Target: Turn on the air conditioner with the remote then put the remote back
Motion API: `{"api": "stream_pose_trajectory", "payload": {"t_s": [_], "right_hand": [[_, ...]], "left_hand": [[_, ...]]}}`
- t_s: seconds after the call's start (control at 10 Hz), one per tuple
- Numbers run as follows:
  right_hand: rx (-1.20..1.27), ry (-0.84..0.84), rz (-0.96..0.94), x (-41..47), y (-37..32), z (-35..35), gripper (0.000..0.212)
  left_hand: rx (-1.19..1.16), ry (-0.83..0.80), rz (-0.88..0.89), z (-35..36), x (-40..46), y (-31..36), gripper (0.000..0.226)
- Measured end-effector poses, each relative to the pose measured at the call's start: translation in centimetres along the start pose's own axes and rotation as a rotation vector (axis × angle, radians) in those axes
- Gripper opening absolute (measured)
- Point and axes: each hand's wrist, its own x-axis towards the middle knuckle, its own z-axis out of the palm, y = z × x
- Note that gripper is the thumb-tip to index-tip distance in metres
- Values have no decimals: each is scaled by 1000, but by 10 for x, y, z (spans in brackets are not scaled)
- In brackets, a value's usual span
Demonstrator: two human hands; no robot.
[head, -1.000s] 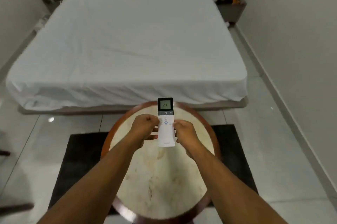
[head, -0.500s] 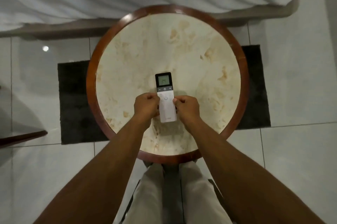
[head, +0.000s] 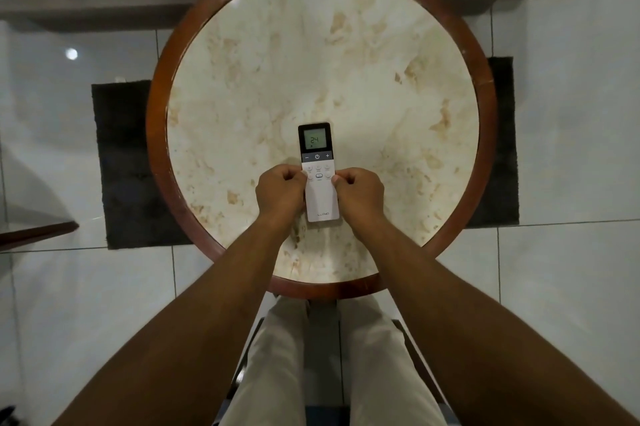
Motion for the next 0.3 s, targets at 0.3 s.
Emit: {"api": "stream_pose_trajectory", "payload": {"t_s": [0.3], "right_hand": [[-17,-3,-63,-12,-1,-7,30]], "left_hand": [[145,-39,74,-7,-10,1,14]]}}
